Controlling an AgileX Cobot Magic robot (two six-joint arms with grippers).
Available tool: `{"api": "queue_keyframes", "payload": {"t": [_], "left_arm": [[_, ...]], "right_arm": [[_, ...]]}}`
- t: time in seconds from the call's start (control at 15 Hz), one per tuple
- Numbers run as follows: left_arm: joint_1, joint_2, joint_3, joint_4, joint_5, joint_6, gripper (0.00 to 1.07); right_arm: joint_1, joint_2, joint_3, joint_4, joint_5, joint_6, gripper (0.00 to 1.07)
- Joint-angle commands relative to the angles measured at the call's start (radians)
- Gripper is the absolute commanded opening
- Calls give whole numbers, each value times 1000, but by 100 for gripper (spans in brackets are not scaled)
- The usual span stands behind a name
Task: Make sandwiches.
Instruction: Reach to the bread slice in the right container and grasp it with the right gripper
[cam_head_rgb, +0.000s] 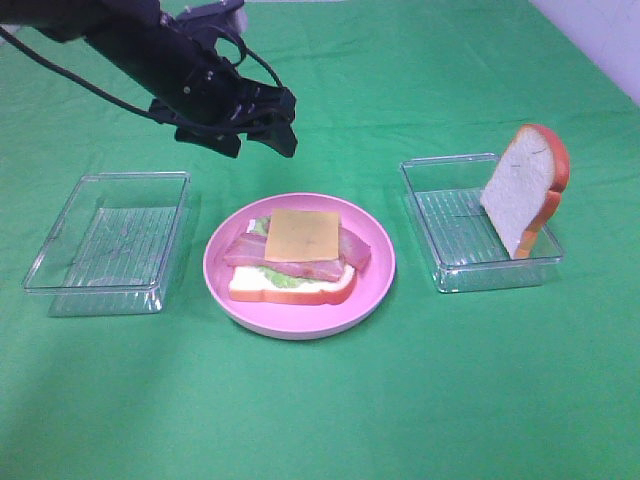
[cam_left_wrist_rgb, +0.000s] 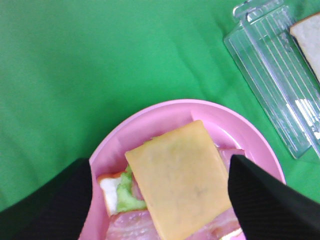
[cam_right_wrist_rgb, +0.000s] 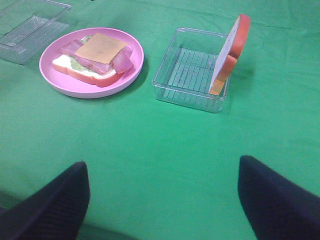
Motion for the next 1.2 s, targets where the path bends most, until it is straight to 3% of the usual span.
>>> {"api": "queue_keyframes", "payload": {"t": [0.07,0.13,0.27,0.4,0.67,0.73,0.8,1.13,1.2], "left_arm": [[-3,-115,-4,142,93,-61,73],[-3,-203,-4,242,166,-116,73],[-3,-319,-4,353,268,-193,73],[-3,-402,3,391,326,-234,73],[-3,-617,160,398,428,-235,73],[-3,-683,234,398,430,-235,73],[-3,-809,396,397,427,-235,73],[-3,-1094,719,397,377,-235,73],[-3,-1262,857,400,370,-235,73]], "right_arm": [[4,-23,4,0,-8,-3,75],[4,-22,4,0,-9,-3,75],[4,-22,4,0,-9,-3,75],[4,-22,4,0,-9,-3,75],[4,-19,4,-7,-10,-3,75],[4,-9,0,-8,-16,-3,75],[4,38,-15,-10,-47,-3,75],[4,247,-24,-8,-323,-3,75],[4,402,-24,-8,-454,3,75]]}}
